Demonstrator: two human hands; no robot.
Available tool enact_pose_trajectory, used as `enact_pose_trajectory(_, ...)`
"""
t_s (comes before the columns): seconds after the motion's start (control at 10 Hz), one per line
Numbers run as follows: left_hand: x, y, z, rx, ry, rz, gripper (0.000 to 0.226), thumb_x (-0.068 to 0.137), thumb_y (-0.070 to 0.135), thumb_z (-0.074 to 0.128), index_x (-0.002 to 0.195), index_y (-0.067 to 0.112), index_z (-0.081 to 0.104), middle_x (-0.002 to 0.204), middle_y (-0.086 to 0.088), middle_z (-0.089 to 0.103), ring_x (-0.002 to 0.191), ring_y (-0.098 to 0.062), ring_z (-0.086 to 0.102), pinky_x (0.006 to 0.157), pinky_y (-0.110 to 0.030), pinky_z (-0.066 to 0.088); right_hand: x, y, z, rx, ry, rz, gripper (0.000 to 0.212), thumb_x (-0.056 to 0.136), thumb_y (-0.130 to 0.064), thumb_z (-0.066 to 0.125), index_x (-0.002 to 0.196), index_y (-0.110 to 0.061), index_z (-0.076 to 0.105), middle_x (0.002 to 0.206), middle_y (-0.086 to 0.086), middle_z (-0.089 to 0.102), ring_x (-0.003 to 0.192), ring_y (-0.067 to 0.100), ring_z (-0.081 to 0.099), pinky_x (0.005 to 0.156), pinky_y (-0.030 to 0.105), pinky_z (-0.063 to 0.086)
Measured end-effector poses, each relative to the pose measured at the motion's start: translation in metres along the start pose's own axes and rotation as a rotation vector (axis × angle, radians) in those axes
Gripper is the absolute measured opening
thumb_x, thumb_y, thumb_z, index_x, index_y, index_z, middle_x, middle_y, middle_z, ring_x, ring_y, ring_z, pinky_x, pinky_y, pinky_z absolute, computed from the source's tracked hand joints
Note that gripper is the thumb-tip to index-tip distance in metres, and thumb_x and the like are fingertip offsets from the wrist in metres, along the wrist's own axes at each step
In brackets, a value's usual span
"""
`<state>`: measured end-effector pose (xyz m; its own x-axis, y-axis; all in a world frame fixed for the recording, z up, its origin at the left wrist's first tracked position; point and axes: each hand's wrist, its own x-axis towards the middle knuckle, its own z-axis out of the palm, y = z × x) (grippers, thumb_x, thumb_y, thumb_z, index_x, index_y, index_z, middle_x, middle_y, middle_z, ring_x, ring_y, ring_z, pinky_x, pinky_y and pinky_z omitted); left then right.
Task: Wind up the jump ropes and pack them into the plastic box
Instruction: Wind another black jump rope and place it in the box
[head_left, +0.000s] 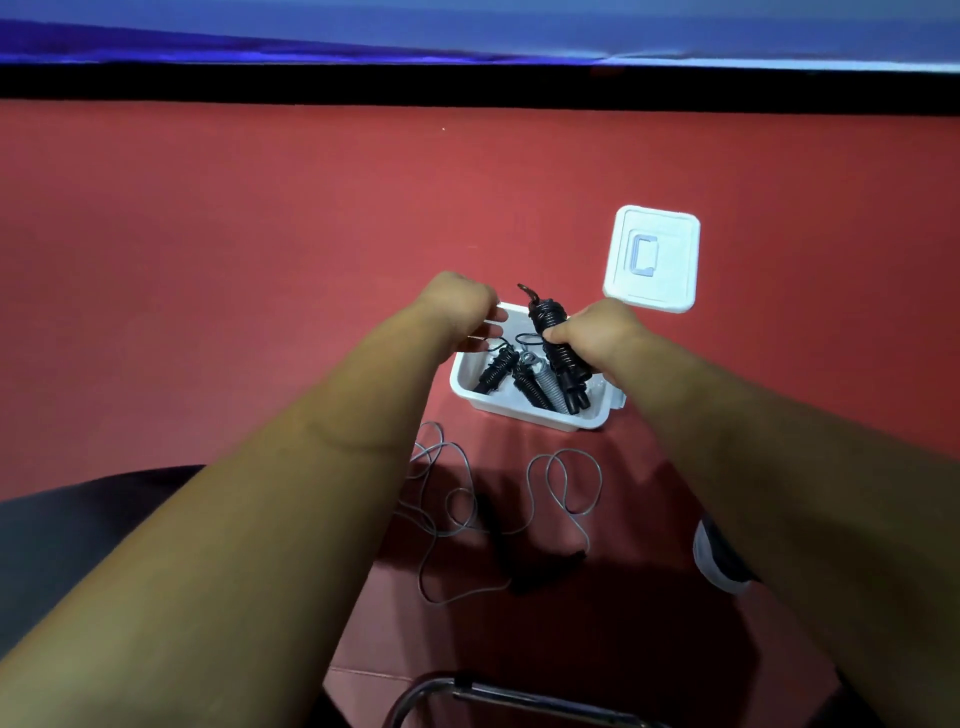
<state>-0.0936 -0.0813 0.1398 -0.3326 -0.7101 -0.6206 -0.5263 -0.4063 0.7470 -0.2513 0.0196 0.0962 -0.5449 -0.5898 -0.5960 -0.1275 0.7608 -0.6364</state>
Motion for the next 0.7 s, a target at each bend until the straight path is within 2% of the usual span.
enact_pose_trajectory(0.2,0.053,-0.048,-0.005,0.015,0.042,-0.129,0.022,0.102,0.010,0.053,0.119,0.000,0.063,0.105,-0.014,0.078,0.076,-0.023,0.069,0.068,-0.034,0.057,0.053,0.025,0.037,-0.066,-0.012,0.067,0.030,0.082,-0.027,0.089,0.094,-0.007,0.071,0.086,0.011,0.076,0.083,0.031,0.075,0.084,0.044,0.064)
enact_pose_trajectory(0.3,0.075,-0.069,-0.002,-0.004,0.061,-0.162,0.022,0.103,0.010,0.054,0.119,-0.001,0.063,0.096,-0.011,0.077,0.069,-0.020,0.068,0.061,-0.031,0.055,0.074,0.036,0.055,-0.064,-0.047,0.079,0.029,0.083,-0.027,0.085,0.095,-0.004,0.074,0.085,0.013,0.076,0.078,0.032,0.072,0.083,0.045,0.064)
enact_pose_trajectory(0.4,0.090,-0.085,0.000,-0.020,0.087,-0.155,0.021,0.103,0.009,0.053,0.119,-0.001,0.063,0.089,-0.009,0.073,0.063,-0.019,0.065,0.055,-0.028,0.053,0.100,0.052,0.071,-0.025,-0.071,0.097,0.018,0.086,-0.019,0.073,0.095,-0.004,0.075,0.096,0.018,0.078,0.085,0.036,0.074,0.089,0.053,0.064)
enact_pose_trajectory(0.5,0.099,-0.100,-0.001,-0.035,0.108,-0.163,0.021,0.103,0.009,0.052,0.118,-0.001,0.063,0.087,-0.008,0.073,0.066,-0.020,0.065,0.058,-0.029,0.053,0.109,0.060,0.079,0.023,-0.051,0.111,0.006,0.093,-0.017,0.063,0.097,-0.015,0.067,0.115,0.017,0.076,0.105,0.034,0.075,0.095,0.052,0.062)
enact_pose_trajectory(0.6,0.102,-0.115,-0.002,-0.056,0.121,-0.188,0.020,0.103,0.011,0.053,0.119,0.002,0.062,0.085,-0.005,0.074,0.066,-0.019,0.067,0.060,-0.030,0.054,0.104,0.068,0.084,0.118,-0.111,0.134,0.009,0.099,-0.015,0.062,0.090,-0.017,0.065,0.104,0.012,0.077,0.086,0.023,0.074,0.091,0.045,0.064)
enact_pose_trajectory(0.7,0.098,-0.124,-0.007,-0.095,0.132,-0.185,0.012,0.105,0.010,0.051,0.103,0.008,0.062,0.085,-0.004,0.071,0.065,-0.016,0.065,0.057,-0.027,0.052,0.097,0.072,0.087,0.108,-0.143,0.124,0.013,0.101,-0.018,0.062,0.089,-0.020,0.066,0.090,0.004,0.075,0.076,0.019,0.072,0.081,0.039,0.063)
